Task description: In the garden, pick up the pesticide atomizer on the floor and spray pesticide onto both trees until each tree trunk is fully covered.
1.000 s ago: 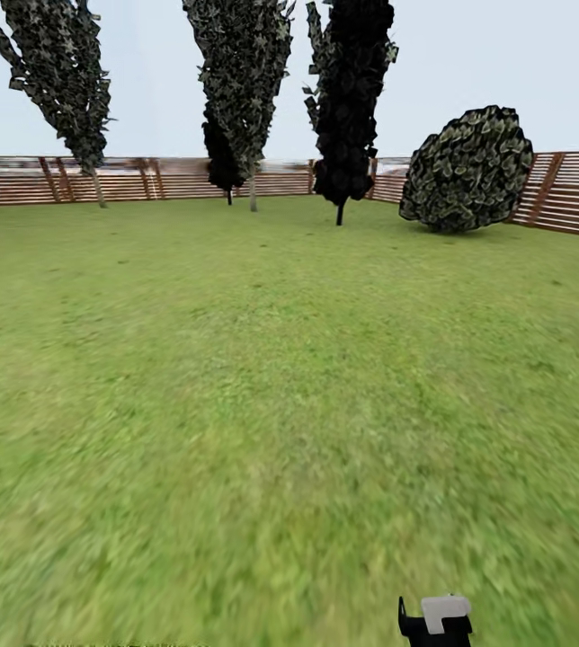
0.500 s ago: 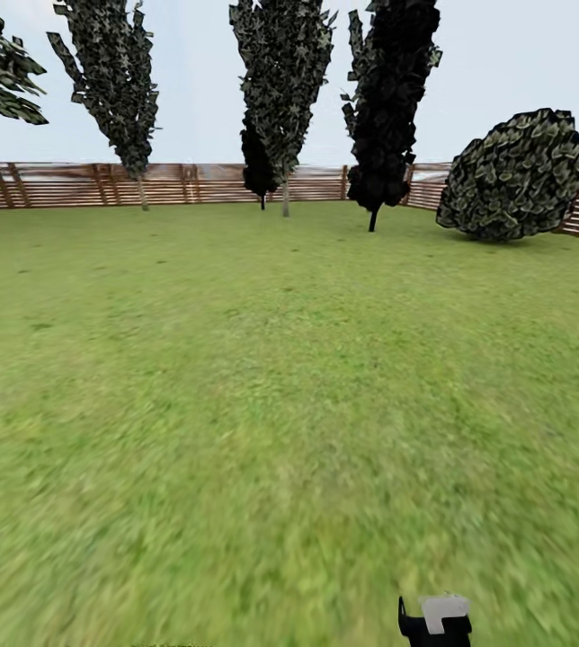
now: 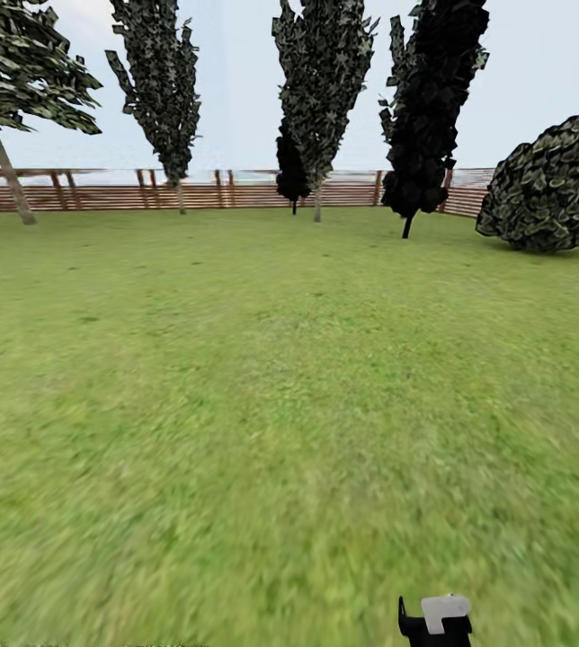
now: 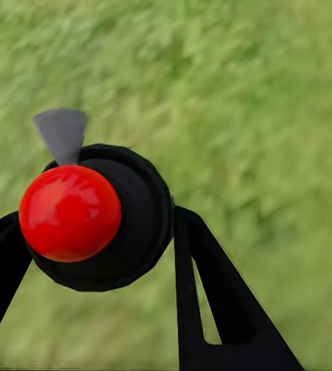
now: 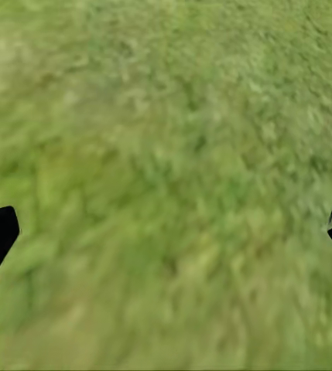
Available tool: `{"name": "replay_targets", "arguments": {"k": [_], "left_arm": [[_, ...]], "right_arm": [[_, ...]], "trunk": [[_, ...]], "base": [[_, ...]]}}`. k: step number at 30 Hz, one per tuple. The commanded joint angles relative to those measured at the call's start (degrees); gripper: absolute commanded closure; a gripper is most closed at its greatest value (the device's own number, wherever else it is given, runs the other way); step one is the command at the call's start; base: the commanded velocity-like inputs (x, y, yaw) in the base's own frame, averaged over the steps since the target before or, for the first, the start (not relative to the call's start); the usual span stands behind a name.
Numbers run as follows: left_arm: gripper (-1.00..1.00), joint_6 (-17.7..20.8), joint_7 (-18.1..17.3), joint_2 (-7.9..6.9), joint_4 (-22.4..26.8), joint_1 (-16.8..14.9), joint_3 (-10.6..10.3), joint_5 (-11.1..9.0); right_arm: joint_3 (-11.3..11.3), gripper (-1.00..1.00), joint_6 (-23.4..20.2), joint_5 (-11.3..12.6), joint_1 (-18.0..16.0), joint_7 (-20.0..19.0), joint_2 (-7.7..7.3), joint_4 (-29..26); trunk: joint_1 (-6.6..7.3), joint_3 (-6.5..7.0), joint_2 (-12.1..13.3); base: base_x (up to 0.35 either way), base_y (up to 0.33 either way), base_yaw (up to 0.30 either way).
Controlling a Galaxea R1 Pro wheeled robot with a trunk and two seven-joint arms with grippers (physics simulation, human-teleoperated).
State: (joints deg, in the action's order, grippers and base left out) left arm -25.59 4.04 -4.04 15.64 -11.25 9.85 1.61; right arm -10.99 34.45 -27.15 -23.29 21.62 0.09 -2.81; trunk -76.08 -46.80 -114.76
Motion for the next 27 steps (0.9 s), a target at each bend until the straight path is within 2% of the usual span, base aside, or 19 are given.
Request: {"name": "replay_targets", "arguments": {"k": [1, 27], "left_arm": [[1.0, 0.0, 0.0, 0.0, 0.0, 0.0, 0.1, -0.1], [1.0, 0.0, 0.0, 0.0, 0.0, 0.0, -0.1, 0.2]], "right_arm": [[0.0, -1.0, 0.0, 0.0, 0.0, 0.0, 0.0, 0.0], [0.0, -1.0, 0.0, 0.0, 0.0, 0.0, 0.0, 0.0]], "trunk": [[0.0, 0.06, 0.0], [0.0, 1.61, 0.0]], "base": [[0.0, 0.0, 0.226], [0.0, 0.0, 0.226]]}}
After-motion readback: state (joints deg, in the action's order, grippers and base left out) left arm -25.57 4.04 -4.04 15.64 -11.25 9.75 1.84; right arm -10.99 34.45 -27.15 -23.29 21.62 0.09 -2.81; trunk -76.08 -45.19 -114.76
